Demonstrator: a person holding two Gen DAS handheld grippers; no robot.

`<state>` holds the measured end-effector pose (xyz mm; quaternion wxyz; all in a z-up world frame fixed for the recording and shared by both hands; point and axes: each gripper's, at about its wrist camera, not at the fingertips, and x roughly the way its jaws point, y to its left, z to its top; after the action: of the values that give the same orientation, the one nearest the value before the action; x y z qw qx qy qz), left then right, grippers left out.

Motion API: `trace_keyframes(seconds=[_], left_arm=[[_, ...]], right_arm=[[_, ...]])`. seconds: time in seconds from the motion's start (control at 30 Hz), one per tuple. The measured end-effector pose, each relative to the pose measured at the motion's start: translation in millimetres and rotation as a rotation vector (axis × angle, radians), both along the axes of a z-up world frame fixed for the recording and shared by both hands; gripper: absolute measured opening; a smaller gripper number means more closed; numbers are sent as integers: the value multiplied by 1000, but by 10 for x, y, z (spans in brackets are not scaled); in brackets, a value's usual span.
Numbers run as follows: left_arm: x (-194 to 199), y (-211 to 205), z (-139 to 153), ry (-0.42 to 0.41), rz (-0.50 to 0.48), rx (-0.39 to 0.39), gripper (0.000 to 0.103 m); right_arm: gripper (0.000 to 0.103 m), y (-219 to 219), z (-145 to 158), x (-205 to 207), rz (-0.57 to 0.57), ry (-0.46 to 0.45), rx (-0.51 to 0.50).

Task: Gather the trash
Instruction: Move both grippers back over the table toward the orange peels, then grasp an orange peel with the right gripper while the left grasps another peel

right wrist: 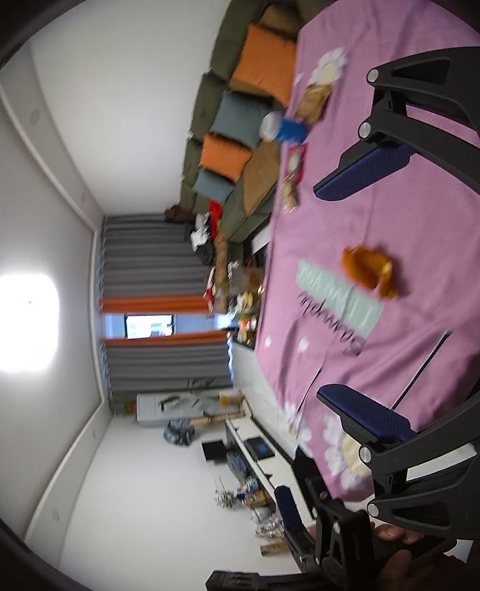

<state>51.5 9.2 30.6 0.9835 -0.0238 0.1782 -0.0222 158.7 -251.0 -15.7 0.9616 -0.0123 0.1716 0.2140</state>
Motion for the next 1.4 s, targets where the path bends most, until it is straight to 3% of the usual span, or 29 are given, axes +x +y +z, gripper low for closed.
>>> trace_keyframes(seconds=[0.33,0.5,0.87,1.13,1.27,1.4], left_arm=[[232,-344,-257,57,-85,11,97],[525,-372,-364,86,-96,9,97],[1062,-384,-491,135,-124,-3,97],[1387,-393,-572,165,-153,-19,97],[1504,-429,-620,178,-171,-20,97],[1600,-479,-656,193,-190,-20,97]], right_arm=[[96,-381,-327,203,-76,129,24],[87,-309,-471,495,-69,206,5],[49,-62,-792,1116,-28,395,-19],[32,48,-880,1266,4,465,-35],[19,80,-912,1279,25,491,-34],[15,51,-911,1270,38,503,-2]])
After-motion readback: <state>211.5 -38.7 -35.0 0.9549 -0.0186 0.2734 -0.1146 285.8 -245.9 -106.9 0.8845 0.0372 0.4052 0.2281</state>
